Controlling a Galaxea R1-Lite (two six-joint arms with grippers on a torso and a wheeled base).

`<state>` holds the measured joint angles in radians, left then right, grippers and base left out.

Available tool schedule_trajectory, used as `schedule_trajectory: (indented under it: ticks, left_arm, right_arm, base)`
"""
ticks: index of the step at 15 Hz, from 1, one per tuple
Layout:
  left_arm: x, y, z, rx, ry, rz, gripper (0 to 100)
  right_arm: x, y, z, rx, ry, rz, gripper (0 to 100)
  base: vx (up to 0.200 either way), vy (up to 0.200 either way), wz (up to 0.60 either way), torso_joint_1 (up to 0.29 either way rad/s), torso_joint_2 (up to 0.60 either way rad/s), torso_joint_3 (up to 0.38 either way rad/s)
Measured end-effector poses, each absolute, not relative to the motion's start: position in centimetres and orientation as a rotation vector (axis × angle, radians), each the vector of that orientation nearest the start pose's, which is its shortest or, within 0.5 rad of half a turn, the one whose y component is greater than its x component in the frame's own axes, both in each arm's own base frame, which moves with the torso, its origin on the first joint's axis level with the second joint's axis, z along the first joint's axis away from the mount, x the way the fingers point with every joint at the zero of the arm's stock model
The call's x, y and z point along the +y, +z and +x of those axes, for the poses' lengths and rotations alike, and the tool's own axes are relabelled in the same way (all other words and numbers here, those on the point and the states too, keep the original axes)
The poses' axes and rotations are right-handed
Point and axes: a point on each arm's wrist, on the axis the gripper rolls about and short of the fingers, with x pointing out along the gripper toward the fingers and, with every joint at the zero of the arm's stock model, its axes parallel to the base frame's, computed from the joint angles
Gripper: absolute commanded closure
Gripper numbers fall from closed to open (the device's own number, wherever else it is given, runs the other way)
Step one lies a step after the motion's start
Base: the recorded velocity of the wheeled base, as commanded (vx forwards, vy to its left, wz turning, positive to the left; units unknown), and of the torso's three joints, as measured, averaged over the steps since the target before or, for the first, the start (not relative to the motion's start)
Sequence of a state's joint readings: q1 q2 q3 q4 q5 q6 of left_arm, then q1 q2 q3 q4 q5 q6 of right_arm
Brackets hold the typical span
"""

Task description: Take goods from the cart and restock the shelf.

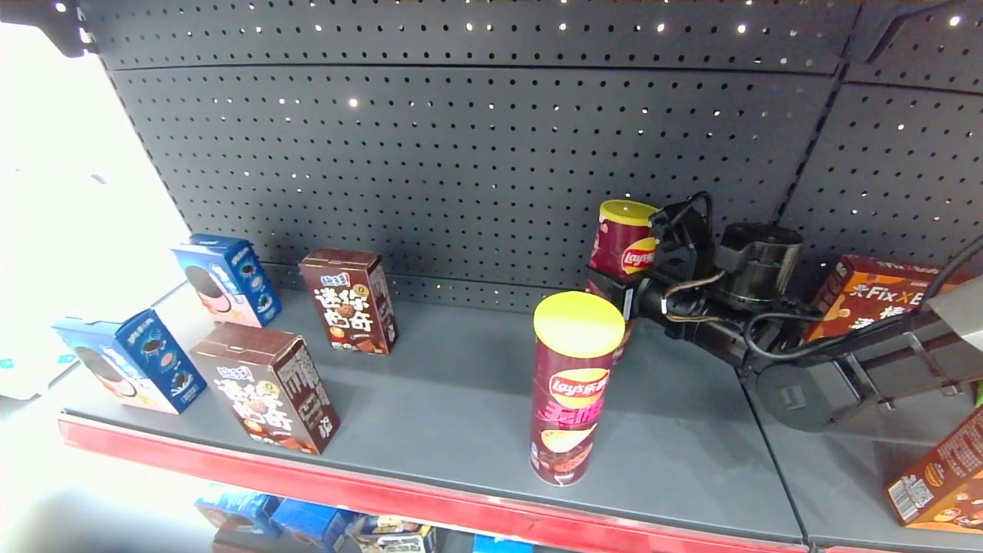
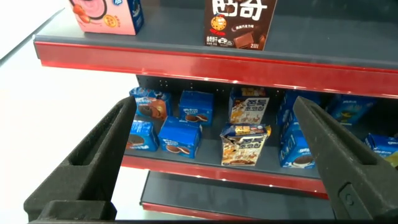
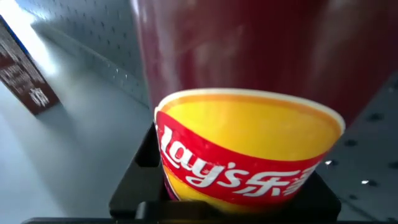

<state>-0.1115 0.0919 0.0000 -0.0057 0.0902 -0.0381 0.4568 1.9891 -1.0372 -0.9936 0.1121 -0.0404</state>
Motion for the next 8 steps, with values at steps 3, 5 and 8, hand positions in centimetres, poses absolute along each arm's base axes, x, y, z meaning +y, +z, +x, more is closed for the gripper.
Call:
schedule_trajectory:
  ticks: [3, 5, 8]
  left_arm:
    - [0.38, 7.78, -1.55, 0.087, -0.019, -0.029, 0]
    - [0.38, 7.78, -1.55, 0.087, -0.018, -0.029, 0]
    - [0.38, 7.78, -1.55, 0.087, -0.019, -0.029, 0]
  right_arm:
    - [17.57, 17.21, 35.02, -0.042, 0.580, -0.033, 100]
    - [17.64, 17.02, 35.12, -0.040, 0.582, -0.034, 100]
    - [17.77, 17.03, 35.13, -0.048, 0.585, -0.032, 100]
  base:
    - [0.000, 0.000, 0.00, 0.000, 0.00, 0.000]
    - [0.000, 0.000, 0.00, 0.000, 0.00, 0.000]
    - [0.000, 0.000, 0.00, 0.000, 0.00, 0.000]
